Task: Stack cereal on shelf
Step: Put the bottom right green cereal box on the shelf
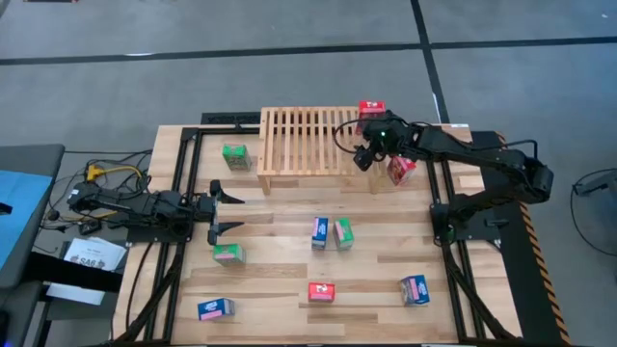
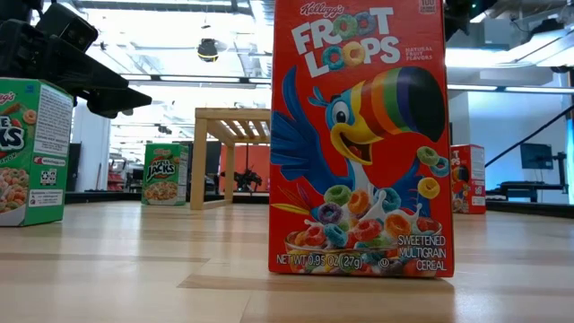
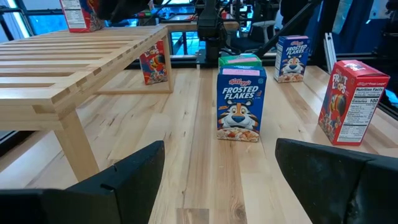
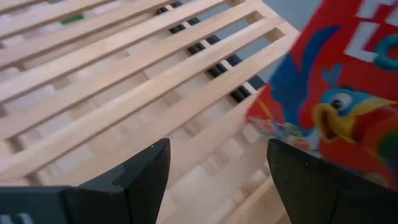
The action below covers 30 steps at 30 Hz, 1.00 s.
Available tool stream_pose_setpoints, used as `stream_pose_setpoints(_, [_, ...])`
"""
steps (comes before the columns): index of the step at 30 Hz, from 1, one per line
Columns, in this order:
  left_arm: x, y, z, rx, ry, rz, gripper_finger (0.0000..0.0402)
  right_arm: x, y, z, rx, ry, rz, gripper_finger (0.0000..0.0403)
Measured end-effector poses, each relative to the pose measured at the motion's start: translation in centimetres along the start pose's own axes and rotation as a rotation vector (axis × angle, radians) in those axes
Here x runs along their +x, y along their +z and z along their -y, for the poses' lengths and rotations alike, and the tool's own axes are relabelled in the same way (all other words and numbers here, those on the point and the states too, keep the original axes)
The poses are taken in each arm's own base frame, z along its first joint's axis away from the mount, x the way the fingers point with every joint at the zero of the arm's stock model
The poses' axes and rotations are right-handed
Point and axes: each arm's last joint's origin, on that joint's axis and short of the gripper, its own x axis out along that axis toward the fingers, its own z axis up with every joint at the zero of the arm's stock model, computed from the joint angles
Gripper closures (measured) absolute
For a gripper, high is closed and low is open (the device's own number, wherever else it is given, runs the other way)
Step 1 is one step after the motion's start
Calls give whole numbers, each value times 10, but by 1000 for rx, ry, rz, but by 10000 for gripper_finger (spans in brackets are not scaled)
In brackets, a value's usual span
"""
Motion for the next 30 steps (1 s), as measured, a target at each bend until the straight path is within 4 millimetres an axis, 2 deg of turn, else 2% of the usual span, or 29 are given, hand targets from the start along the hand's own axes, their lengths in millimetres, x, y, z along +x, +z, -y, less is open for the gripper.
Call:
stream_pose_setpoints(10, [0, 0, 0, 0, 0, 0, 104, -27, 15, -25, 71, 84, 0, 109])
stream_pose_setpoints(17, [0, 0, 0, 0, 0, 0, 104, -51, 21, -54, 180, 181, -12, 109])
stream_pose_setpoints(30, [0, 0, 0, 0, 0, 0, 104, -86, -2, -108, 469, 297, -131, 109])
